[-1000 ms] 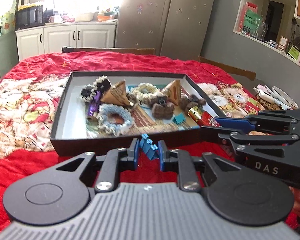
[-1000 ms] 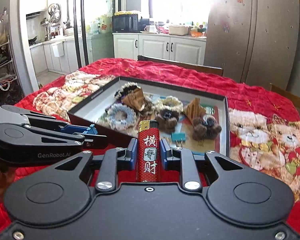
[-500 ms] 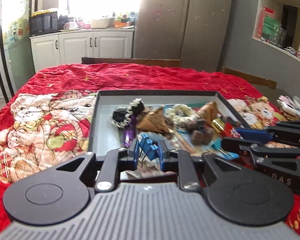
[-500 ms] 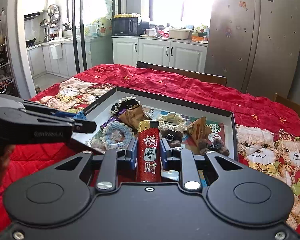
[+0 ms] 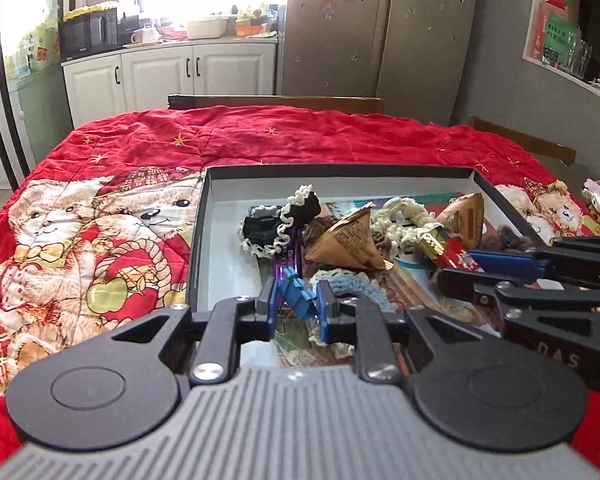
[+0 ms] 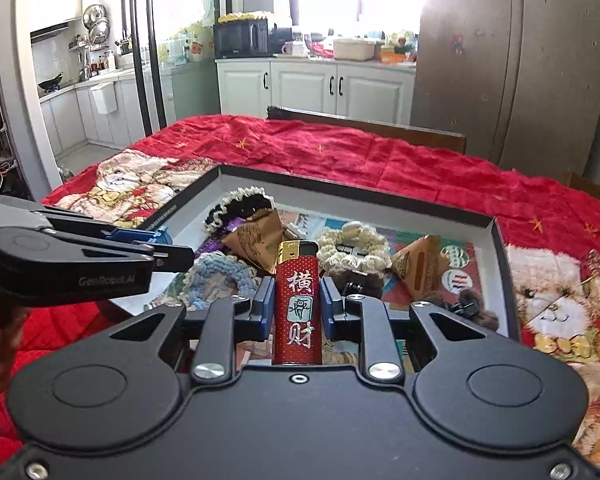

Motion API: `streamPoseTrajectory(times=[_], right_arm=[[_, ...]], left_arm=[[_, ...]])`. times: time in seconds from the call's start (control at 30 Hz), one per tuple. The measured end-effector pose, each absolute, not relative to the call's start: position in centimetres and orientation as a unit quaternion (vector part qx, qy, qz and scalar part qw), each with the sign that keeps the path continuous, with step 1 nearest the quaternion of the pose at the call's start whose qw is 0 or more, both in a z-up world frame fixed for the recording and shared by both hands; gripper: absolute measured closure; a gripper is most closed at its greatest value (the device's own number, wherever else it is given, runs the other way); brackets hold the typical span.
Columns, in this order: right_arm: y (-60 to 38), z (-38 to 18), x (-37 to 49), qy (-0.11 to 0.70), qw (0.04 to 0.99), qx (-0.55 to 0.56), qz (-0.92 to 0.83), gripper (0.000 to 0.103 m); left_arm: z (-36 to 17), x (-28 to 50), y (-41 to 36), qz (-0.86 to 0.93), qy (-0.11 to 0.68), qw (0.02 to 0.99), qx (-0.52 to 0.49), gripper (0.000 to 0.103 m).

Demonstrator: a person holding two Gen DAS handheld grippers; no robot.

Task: Organize objects
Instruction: 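Carry the blue clip with the left tool while the right tool carries the red lighter over the box, then lower the blue clip with the left tool while the right tool lowers the lighter into the box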

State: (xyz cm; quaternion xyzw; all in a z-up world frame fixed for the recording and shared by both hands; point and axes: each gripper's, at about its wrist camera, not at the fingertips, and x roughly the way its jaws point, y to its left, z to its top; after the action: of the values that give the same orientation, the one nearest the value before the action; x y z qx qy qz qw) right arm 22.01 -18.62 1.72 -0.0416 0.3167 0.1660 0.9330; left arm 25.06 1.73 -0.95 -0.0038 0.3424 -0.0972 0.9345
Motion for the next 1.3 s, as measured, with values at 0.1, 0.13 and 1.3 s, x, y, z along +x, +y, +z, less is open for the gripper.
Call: streamPoseTrajectory(times=[0.1,0.13,1.3], right_arm=[[-18.6,1.0,22.8,0.326,0.93,-0.032,0.166,0.08],[-18.5,0.8,22.9,0.328,0.93,-0.032,0.166,0.08],[-17.1,-1.2,24.5,0.355,0.917,-0.057,0.171,0.08]], left_arm=[[-1.3,25.3,1.9,-0.097,0.345,0.934,-0.005,0.08],[-1.3,25.4,1.9,-0.097,0.346,0.933,-0.005,0.08],[-2.9,26.1,1.5,-0.095,0.365,0.926,0.012,0.073]])
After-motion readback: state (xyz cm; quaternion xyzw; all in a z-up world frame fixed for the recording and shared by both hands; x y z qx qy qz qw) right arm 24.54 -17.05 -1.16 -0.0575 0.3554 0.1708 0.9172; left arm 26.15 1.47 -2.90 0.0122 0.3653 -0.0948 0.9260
